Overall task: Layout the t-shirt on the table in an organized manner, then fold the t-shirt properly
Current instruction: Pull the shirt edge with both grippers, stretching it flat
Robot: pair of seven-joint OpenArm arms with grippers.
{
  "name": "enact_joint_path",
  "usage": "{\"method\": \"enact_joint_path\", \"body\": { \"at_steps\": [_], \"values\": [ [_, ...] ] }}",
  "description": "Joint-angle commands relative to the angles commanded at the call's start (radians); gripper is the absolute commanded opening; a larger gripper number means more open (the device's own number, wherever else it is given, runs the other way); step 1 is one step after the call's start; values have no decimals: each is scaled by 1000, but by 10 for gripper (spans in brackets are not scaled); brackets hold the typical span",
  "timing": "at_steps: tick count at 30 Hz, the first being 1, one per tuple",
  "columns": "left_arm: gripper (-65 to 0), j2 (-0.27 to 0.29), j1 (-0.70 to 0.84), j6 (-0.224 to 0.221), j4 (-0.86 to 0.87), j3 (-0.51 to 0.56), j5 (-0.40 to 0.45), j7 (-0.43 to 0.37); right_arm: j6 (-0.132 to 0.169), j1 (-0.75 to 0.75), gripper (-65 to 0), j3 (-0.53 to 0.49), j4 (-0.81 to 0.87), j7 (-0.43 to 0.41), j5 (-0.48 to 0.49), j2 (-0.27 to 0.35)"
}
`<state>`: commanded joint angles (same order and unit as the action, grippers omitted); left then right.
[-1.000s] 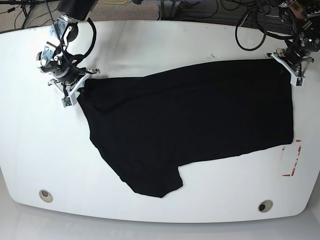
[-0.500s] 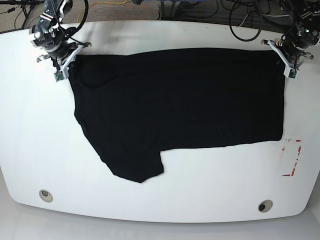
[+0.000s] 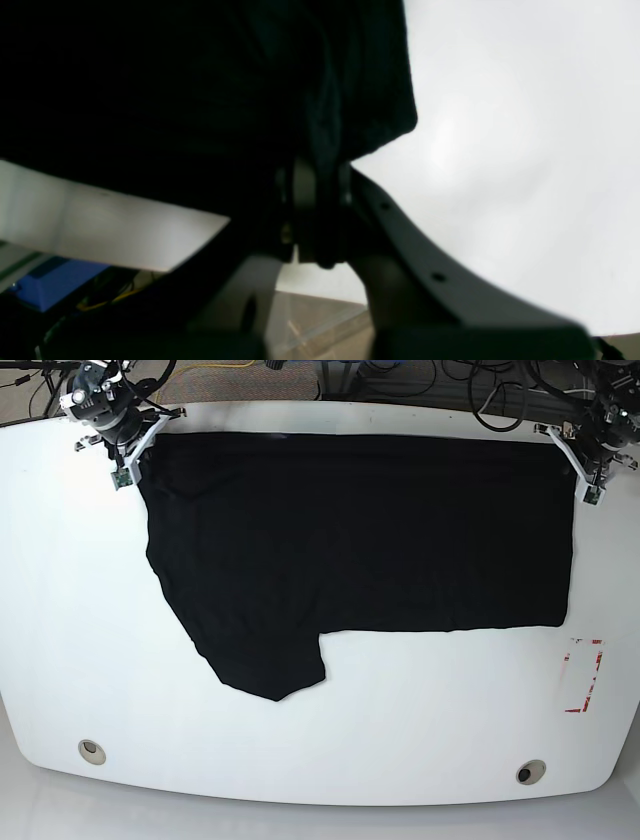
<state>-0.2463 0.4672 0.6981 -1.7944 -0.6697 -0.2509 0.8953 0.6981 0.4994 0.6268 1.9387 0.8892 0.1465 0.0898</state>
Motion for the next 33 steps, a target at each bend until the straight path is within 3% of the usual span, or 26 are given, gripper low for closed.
{"method": "enact_joint_path", "body": {
  "at_steps": [4, 5, 8, 12, 17, 21, 26, 33],
  "values": [
    [-413, 2, -3, 0, 0, 0, -3, 2, 0, -5, -292, 2, 8, 0, 0, 2],
    [-372, 2, -3, 0, 0, 0, -3, 2, 0, -5, -203, 3, 18, 0, 0, 3],
    [-329, 2, -5, 0, -2, 0, -8, 2, 0, -5, -113, 3, 54, 0, 5, 3],
    [-325, 2, -25, 0, -26, -6, -8, 2, 0, 0, -113, 3, 89, 0, 91, 8],
    [-325, 2, -26, 0, -80, -8, -8, 2, 0, 0, -117, 20, 89, 3, 253, 66],
    [-325, 2, -31, 0, -94, -8, -8, 2, 0, -34, -117, 18, 87, 54, 354, 78],
    [-325, 2, -51, 0, -94, -8, -8, 2, 0, -109, -117, 18, 57, 146, 376, 81],
    [-325, 2, -58, 0, -94, -8, -8, 2, 0, -160, -117, -3, -29, 147, 376, 86]
  ]
}}
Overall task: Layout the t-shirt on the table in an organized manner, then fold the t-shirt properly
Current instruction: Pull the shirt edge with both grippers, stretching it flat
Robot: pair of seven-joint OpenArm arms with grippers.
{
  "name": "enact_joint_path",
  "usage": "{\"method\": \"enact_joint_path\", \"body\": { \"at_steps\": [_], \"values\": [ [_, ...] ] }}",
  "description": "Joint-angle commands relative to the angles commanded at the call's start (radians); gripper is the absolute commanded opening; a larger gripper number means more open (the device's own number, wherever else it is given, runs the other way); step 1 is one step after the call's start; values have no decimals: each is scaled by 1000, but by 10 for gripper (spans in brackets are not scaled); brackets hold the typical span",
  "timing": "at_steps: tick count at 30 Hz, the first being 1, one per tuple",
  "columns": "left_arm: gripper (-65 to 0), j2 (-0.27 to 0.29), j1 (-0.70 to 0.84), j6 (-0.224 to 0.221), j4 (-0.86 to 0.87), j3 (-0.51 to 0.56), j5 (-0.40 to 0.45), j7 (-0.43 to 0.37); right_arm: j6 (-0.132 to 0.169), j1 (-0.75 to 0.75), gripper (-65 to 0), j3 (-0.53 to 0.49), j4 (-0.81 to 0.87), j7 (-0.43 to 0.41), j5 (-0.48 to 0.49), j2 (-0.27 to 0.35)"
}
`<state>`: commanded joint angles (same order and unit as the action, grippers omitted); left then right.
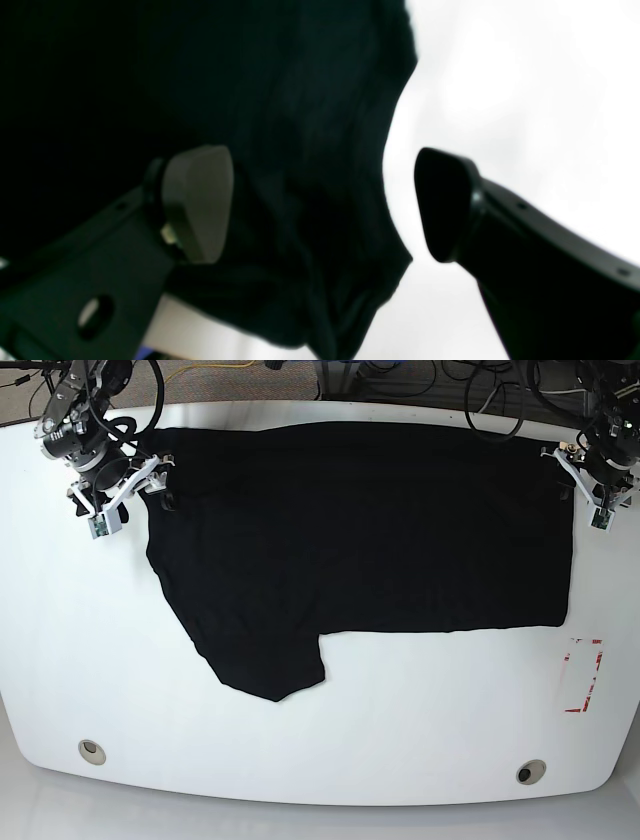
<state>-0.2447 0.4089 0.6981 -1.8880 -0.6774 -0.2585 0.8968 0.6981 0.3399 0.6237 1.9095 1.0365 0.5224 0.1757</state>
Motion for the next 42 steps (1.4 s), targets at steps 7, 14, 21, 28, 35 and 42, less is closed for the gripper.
{"method": "enact_joint_path", "body": {
  "at_steps": [7, 14, 21, 28, 35, 42],
  "values": [
    [-325, 0, 0, 0, 0, 0, 3, 0, 0, -2, -119, -58, -18, 2, 0, 2],
    [-325, 0, -2, 0, 5, 0, 3, 0, 0, 3, -119, -110, -23, 2, 0, -3],
    [-325, 0, -2, 0, 6, 0, 5, -3, 0, 6, -189, -132, -78, 2, 0, -5],
    [-325, -2, -2, 0, 8, 0, 6, -3, 0, 9, -436, -133, -81, 2, 0, -5],
    [-325, -2, -3, 0, 8, 6, 6, -3, 0, 11, -650, -133, -64, 2, 9, -5],
    [-325, -2, -21, 0, 12, 8, 8, -3, 0, 64, -650, -132, 81, 2, 12, -5]
  ]
}}
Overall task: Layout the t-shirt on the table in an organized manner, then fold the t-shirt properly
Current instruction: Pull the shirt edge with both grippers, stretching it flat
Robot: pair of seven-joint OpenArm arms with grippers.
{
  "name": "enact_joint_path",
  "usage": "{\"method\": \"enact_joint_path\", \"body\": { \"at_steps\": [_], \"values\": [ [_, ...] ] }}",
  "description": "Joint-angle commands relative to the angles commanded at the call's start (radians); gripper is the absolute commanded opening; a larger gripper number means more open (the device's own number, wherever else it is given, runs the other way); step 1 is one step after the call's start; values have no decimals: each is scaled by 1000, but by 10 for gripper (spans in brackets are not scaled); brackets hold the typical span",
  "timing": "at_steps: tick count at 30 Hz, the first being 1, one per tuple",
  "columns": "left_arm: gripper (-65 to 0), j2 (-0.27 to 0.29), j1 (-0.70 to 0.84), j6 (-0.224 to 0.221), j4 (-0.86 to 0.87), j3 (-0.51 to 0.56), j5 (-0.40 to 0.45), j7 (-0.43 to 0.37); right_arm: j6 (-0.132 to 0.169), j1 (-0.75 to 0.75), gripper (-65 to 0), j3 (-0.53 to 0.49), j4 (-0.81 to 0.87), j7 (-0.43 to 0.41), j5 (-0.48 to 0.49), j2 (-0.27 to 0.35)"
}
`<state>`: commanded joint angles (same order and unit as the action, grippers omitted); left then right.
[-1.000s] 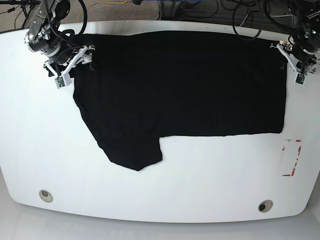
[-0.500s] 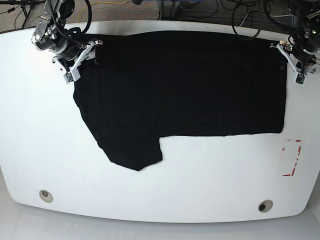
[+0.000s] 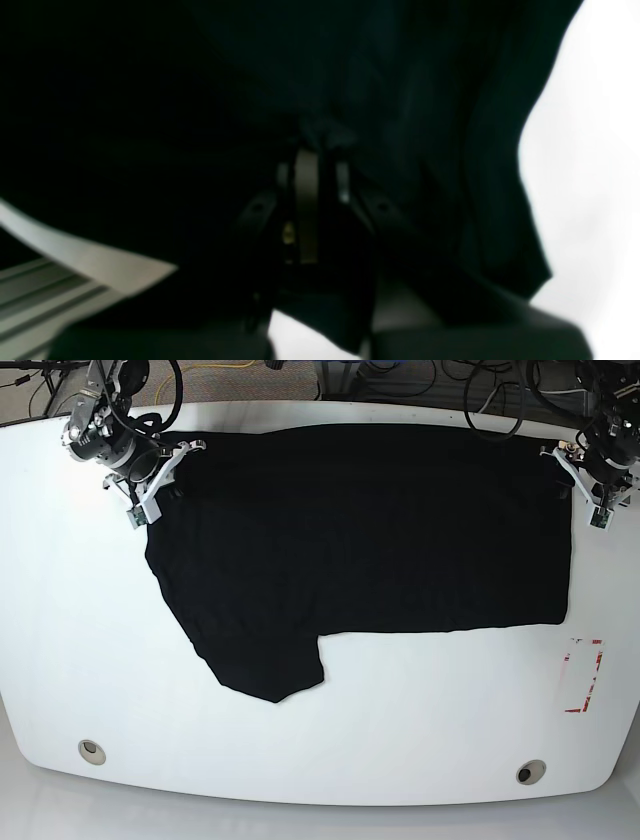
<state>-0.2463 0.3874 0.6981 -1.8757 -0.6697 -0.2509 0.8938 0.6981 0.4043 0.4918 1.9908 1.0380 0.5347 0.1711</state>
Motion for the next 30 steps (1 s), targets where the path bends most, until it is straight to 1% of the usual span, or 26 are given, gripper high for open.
{"method": "enact_joint_path", "body": {
  "at_steps": [2, 5, 6, 9, 12, 15, 19, 30],
  "values": [
    [-325, 2, -2, 0, 11, 0, 0, 0, 0, 5, -650, 0, 31, 0, 12, 0],
    [-325, 2, -2, 0, 37, 0, 0, 0, 0, 18, -650, 2, 35, 0, 89, 6],
    [-325, 2, -3, 0, 55, 0, 0, 0, 0, 18, -650, 3, 35, 0, 130, 12],
    [-325, 2, -6, 0, 78, 0, 0, 0, 0, 20, -650, -2, 35, 0, 204, 52],
    [-325, 0, -25, 0, 84, 0, 0, 0, 0, 15, -650, -2, 34, 0, 272, 75],
    [-325, 0, -25, 0, 87, -2, 0, 0, 0, -6, -650, -2, 34, 0, 311, 83],
    [-325, 2, -26, 0, 87, -2, 0, 0, 0, -41, -650, -2, 34, 0, 336, 106],
    [-325, 2, -25, 0, 87, -2, 2, 0, 0, -121, -647, -2, 11, 3, 334, 109]
  ]
}}
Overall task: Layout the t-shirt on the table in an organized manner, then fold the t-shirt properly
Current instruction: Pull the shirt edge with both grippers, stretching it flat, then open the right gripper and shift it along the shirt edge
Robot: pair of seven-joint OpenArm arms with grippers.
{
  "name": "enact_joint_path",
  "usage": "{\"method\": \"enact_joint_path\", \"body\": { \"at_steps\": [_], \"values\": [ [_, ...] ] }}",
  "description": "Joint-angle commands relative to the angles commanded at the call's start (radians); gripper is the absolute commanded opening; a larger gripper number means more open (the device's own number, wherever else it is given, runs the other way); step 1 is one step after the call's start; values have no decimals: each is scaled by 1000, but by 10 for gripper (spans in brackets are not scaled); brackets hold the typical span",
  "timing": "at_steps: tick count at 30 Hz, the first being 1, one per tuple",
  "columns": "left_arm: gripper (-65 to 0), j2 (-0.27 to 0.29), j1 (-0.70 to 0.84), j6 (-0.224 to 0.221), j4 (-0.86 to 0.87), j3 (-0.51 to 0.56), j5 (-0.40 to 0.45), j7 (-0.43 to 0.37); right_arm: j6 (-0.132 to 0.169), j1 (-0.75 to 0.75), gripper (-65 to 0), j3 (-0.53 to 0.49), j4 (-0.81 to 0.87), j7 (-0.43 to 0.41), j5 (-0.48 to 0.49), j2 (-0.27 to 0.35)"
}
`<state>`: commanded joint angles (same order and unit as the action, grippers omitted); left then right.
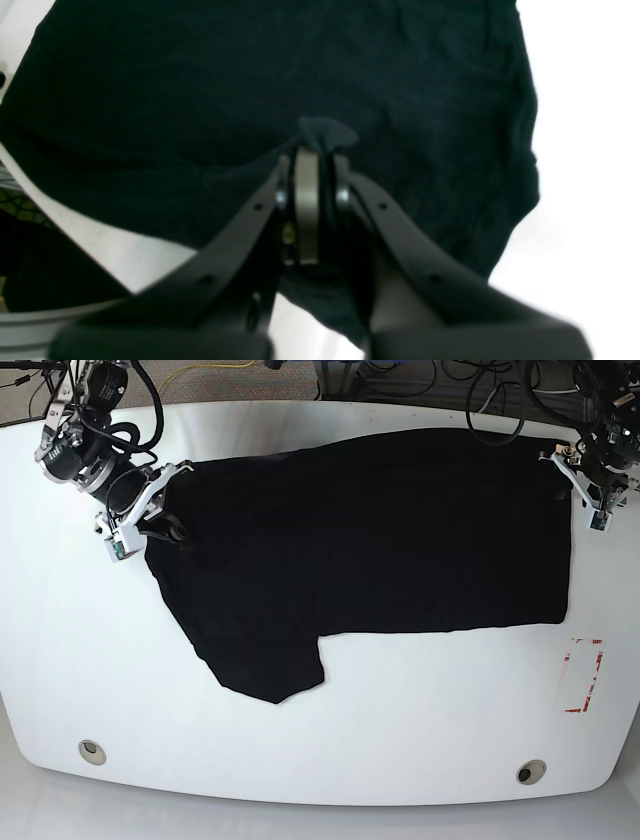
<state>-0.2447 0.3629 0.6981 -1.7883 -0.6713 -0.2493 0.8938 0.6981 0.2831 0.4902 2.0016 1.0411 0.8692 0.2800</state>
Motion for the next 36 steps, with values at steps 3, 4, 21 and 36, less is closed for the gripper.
{"method": "enact_joint_path", "body": {
  "at_steps": [3, 4, 21, 36],
  "values": [
    [-325, 0, 2, 0, 0, 2, 0, 0, 0, -17, -615, 2, -34, 0, -2, 5],
    [-325, 0, 2, 0, 0, 2, 0, 0, 0, -25, -583, 2, -55, 0, -3, 11],
    [-325, 0, 3, 0, 0, 0, 0, 0, 0, -152, -208, 9, -219, -2, -186, 25],
    [-321, 89, -97, 0, 3, -98, -72, 3, 0, -80, -168, 0, -212, -5, -203, 15]
  ]
}}
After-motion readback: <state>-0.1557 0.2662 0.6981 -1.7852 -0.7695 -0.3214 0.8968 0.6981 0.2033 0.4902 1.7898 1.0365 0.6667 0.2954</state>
